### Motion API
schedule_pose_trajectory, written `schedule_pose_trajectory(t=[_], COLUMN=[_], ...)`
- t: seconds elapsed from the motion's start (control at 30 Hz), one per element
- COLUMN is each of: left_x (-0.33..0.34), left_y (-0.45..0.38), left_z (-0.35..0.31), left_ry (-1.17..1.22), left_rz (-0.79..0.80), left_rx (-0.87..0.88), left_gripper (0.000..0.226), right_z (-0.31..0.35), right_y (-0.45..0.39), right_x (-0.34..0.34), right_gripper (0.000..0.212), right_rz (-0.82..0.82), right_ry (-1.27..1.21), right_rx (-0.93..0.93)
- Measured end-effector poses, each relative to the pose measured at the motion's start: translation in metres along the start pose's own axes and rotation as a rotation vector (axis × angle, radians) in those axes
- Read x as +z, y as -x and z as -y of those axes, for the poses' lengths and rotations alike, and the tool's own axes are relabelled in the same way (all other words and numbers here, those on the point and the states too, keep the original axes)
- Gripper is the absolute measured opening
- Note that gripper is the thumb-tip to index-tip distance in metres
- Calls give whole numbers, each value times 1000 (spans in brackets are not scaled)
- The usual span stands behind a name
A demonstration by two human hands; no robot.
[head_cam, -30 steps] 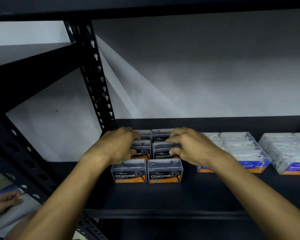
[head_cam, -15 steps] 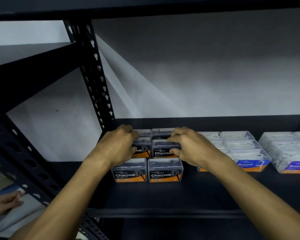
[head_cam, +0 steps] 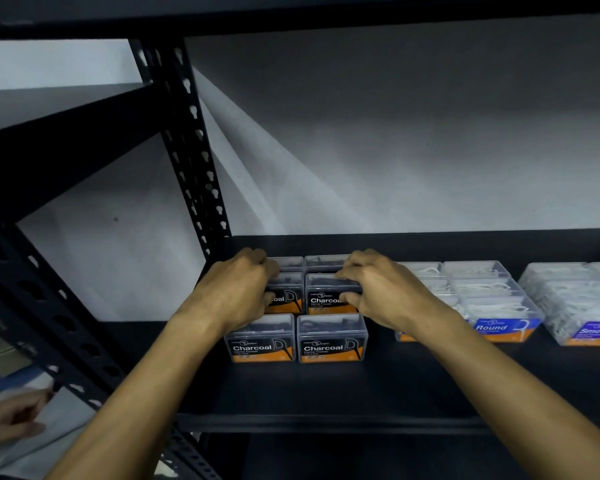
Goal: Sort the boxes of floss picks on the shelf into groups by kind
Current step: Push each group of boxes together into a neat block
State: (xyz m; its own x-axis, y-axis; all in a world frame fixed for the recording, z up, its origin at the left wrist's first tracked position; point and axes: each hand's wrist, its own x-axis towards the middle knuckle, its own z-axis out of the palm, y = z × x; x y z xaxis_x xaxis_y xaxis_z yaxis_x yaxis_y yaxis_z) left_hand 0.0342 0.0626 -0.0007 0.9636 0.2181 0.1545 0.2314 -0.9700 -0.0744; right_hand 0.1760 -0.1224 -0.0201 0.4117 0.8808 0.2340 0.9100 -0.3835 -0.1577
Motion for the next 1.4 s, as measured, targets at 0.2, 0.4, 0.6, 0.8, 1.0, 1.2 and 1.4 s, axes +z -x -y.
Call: schedule_pose_trajectory(t=[0.2, 0.4, 0.6, 0.8, 1.0, 1.2, 1.4], left_x=[-1, -3, -5, -6, 9, 30, 45], left_y=[2, 3, 6, 36, 83, 89, 76], left_z=[0, 1, 4, -4, -7, -17, -20], left_ry=[-34, -46, -23, 65, 57, 23, 62], left_rz=[-2, -2, -42, -238, -211, -245, -305], left_rx=[-2, 2, 4, 57, 64, 32, -14], left_gripper=[38, 41, 41, 41, 54, 57, 58], right_z=[0, 1, 1, 7, 35, 55, 55], right_y=[0, 0, 0, 12, 57, 72, 71], right_x=[1, 0, 2, -4, 17, 47, 57], right_gripper=[41, 40, 37, 26, 35, 56, 49], right_rz=[-24, -39, -58, -229, -419, -386, -461], right_ry=[-3, 7, 2, 24, -26, 52, 51], right_rx=[6, 5, -3, -12, -12, 43, 64])
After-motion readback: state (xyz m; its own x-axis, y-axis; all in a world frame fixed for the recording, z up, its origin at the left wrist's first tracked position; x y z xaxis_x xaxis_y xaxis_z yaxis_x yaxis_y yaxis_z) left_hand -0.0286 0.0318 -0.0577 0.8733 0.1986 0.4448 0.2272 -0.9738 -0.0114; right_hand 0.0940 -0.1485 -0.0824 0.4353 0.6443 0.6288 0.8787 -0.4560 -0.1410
